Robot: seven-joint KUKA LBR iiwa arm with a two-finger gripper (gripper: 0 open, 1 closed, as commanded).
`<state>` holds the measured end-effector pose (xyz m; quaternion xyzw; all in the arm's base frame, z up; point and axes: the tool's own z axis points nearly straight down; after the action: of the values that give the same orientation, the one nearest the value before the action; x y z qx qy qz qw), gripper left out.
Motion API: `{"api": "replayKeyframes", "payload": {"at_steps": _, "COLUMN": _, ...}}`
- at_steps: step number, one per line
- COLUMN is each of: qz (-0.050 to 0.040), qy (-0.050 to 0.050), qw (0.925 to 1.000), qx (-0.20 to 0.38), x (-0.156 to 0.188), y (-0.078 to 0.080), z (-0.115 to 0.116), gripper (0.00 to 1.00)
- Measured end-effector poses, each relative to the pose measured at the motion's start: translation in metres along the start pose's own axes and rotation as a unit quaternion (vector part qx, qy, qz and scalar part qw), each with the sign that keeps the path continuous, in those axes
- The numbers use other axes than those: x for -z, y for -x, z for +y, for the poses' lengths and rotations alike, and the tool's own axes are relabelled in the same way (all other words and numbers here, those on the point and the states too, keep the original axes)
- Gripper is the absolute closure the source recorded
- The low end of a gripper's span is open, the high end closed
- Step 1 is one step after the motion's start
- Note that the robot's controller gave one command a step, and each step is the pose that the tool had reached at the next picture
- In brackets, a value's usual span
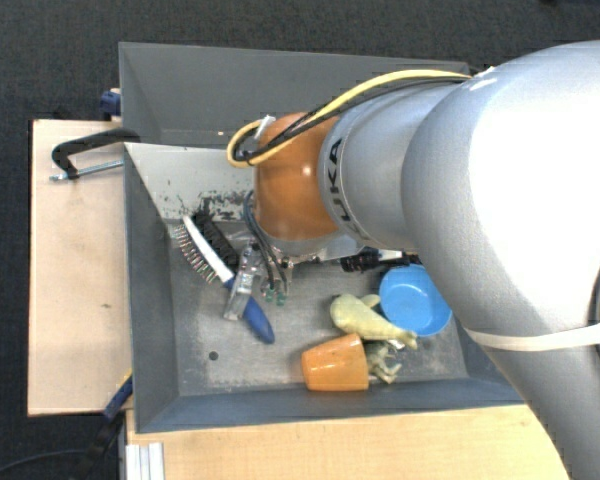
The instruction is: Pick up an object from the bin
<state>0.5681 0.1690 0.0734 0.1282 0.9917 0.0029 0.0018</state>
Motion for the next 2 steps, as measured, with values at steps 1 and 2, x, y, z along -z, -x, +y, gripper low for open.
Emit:
{"api": "replayKeyframes", "payload": {"at_steps": 1, "qz": -0.0032, "qy": 0.0, "qw": 1.0, "qx": -0.009, "x": 0.08, "y": -0.001, "z": 0.005, "gripper": 1.0}}
{"api": "replayKeyframes", "payload": {"at_steps": 2, "qz": -0.0036, "qy": -0.001, "qw": 0.9942, "qx": -0.107, "x": 0.108, "y": 0.041, "z": -0.018, "gripper": 1.0}}
